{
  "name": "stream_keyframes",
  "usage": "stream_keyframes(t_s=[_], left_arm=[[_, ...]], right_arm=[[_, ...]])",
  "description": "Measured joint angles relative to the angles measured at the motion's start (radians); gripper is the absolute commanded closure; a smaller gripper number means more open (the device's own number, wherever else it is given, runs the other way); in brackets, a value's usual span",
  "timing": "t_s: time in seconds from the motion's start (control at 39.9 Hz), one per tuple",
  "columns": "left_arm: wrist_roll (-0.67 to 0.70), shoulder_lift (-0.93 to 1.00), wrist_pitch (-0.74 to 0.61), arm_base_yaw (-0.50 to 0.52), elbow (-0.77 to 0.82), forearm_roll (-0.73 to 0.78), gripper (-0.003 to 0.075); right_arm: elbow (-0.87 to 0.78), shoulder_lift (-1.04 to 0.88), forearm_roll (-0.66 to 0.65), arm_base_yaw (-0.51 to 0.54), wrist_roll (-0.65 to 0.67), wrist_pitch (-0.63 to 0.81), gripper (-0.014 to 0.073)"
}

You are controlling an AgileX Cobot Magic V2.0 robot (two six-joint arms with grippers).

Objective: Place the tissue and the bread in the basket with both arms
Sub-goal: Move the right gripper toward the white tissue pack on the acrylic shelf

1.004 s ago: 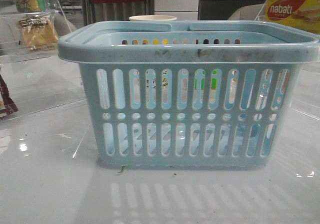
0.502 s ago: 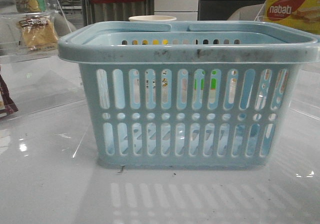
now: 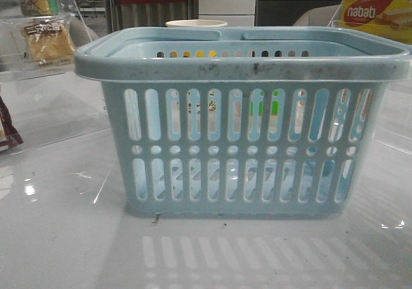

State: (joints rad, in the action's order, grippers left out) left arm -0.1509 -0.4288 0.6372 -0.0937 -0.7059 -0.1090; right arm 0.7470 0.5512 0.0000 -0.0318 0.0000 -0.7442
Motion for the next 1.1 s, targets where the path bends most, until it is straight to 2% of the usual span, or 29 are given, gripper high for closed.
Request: stream_keyframes(t_s=[0.43, 0.48, 0.7, 0.9, 0.98, 1.03, 1.1], left_arm=[[0.000, -0.003, 0.001, 0.000, 0.008, 0.001, 0.0629], [0.000, -0.003, 0.001, 0.000, 0.008, 0.001, 0.0629], [0.000, -0.003, 0.001, 0.000, 0.008, 0.001, 0.0629], [0.000, -0.003, -0.010, 0.000, 0.008, 0.001, 0.0627], [0.000, -0.003, -0.013, 0.000, 0.008, 0.001, 0.0580], [0.000, -0.003, -0.013, 0.000, 0.008, 0.001, 0.0514], [0.000, -0.003, -0.013, 0.000, 0.008, 0.001, 0.0346]], right_arm=[[-0.020, 0.006, 0.000, 0.000, 0.000, -0.024, 0.0528], [-0.020, 0.006, 0.000, 0.000, 0.000, -0.024, 0.0503], [-0.020, 0.006, 0.000, 0.000, 0.000, -0.024, 0.0295], [-0.020, 0.006, 0.000, 0.000, 0.000, -0.025, 0.0244], [-0.020, 0.006, 0.000, 0.000, 0.000, -0.025, 0.0194], [-0.020, 0.006, 0.000, 0.000, 0.000, -0.025, 0.0148], [-0.020, 0.006, 0.000, 0.000, 0.000, -0.025, 0.0076]])
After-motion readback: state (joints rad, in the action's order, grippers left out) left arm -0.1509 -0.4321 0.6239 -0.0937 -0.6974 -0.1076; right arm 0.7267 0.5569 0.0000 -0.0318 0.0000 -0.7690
